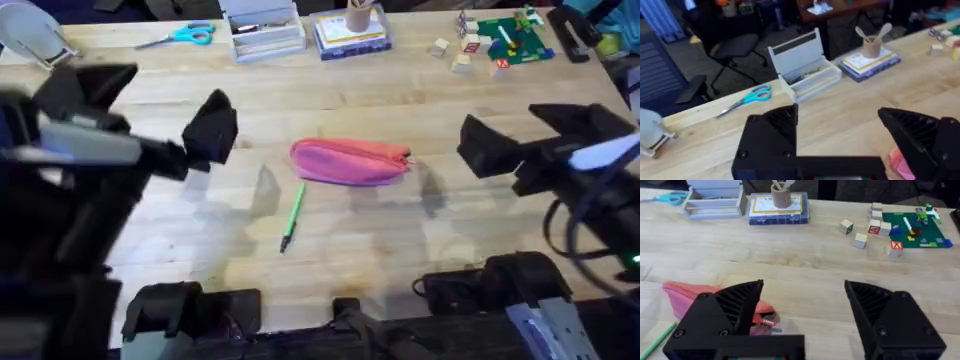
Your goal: Unzip the bag, pick up the pens from the table one at a time and place them inside, then zip the bag closed.
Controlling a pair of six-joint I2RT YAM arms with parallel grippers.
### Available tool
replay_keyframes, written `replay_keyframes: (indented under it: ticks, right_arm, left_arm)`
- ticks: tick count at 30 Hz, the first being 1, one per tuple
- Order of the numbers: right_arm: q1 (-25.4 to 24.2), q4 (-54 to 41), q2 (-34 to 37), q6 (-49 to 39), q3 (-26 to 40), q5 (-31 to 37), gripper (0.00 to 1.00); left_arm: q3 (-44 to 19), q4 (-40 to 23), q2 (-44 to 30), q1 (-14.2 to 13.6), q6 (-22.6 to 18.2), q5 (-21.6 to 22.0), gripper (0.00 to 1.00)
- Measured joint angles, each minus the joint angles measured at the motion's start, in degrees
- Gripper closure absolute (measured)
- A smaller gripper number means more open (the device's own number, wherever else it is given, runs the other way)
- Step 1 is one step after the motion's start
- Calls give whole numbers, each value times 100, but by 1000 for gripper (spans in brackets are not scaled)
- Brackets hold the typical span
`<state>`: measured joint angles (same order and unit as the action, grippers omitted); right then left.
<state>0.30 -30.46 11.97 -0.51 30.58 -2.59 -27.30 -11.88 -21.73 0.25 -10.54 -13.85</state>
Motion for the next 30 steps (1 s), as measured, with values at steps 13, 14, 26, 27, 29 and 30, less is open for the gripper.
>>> replay_keyframes:
  ticks: [13,14,26,27,29,30]
  right_arm:
    - [0,-564,1494,95,1367,-4,5]
    - [0,-562,1564,101,1400,-4,4]
    - [0,-581,1700,164,1417,-4,4]
    - [0,-581,1700,164,1417,-4,4]
    - [0,-579,1700,164,1417,-4,5]
    - [0,-581,1700,169,1417,-4,4]
  left_arm:
    - [-1582,-977,-2599,0,-1896,-1747,8]
    - [-1610,-1003,-2761,0,-2147,-1928,8]
    - [-1634,-1036,-4167,-384,-4651,-3083,10]
    - [-1634,-1038,-4288,-464,-4744,-3123,10]
    - [-1636,-1039,-4490,-618,-4854,-3164,10]
    - [-1636,-1020,-4588,-692,-4896,-3179,10]
